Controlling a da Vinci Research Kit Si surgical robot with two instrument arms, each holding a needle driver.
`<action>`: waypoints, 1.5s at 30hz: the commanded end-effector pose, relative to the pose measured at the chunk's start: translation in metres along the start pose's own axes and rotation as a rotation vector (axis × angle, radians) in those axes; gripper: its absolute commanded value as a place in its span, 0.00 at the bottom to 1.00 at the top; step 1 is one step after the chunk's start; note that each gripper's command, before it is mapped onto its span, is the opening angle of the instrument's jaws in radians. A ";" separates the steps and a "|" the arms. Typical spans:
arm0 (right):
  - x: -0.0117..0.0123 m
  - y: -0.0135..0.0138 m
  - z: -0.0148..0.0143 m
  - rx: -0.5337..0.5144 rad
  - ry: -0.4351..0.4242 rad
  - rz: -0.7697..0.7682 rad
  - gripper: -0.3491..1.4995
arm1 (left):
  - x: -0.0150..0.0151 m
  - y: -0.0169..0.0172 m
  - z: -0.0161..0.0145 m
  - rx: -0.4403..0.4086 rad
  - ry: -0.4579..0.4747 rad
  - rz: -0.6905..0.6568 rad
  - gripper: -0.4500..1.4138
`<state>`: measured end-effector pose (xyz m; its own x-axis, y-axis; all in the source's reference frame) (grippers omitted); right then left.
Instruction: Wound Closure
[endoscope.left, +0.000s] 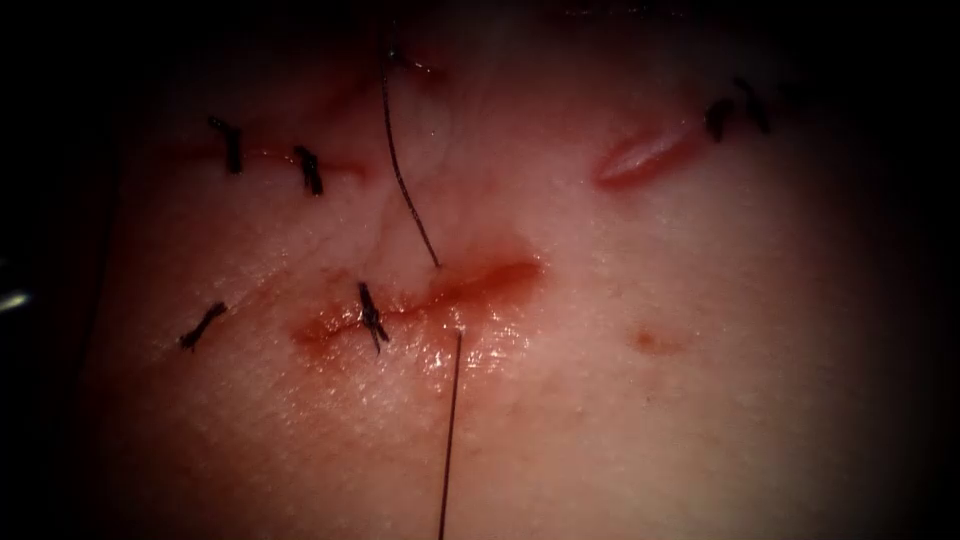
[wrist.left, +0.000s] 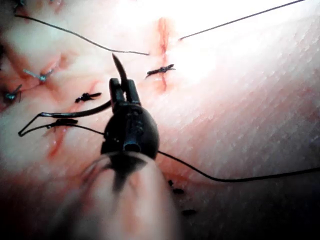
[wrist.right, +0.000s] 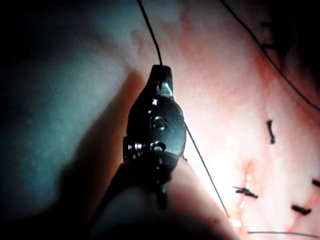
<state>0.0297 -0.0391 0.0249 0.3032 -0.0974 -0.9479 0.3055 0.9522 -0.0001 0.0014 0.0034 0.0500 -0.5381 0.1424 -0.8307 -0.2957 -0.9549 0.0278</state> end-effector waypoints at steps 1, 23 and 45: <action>-0.0004 0.0022 0.0006 -0.058 -0.010 -0.019 0.45 | -0.0002 0.0000 0.0007 0.000 0.002 0.001 0.00; -0.0188 0.0124 0.0016 -0.241 -0.158 -0.035 0.73 | -0.0004 -0.0002 0.0007 -0.003 0.000 0.002 0.00; -0.0215 0.0104 0.0024 -0.158 -0.130 0.046 0.00 | -0.0004 -0.0002 0.0007 -0.004 -0.003 0.003 0.00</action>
<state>0.0275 -0.0277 0.0458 0.4333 -0.0778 -0.8979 0.1458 0.9892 -0.0153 0.0017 0.0035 0.0502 -0.5422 0.1414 -0.8283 -0.2906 -0.9565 0.0269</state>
